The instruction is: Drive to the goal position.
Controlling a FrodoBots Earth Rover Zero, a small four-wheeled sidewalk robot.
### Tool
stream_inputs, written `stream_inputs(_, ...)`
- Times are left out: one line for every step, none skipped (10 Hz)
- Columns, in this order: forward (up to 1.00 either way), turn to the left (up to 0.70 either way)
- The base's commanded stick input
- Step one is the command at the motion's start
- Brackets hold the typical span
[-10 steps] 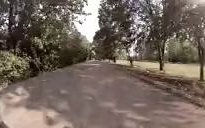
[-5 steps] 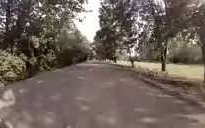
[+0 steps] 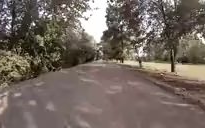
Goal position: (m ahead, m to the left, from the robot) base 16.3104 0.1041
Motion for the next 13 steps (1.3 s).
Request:
stream_inputs(0.70,0.00)
stream_inputs(0.70,0.00)
stream_inputs(0.70,0.00)
stream_inputs(0.70,0.00)
stream_inputs(0.70,0.00)
stream_inputs(0.70,0.00)
stream_inputs(0.70,0.00)
stream_inputs(0.70,0.00)
stream_inputs(0.70,0.00)
stream_inputs(0.70,0.00)
stream_inputs(0.70,0.00)
stream_inputs(0.70,0.00)
stream_inputs(0.70,-0.05)
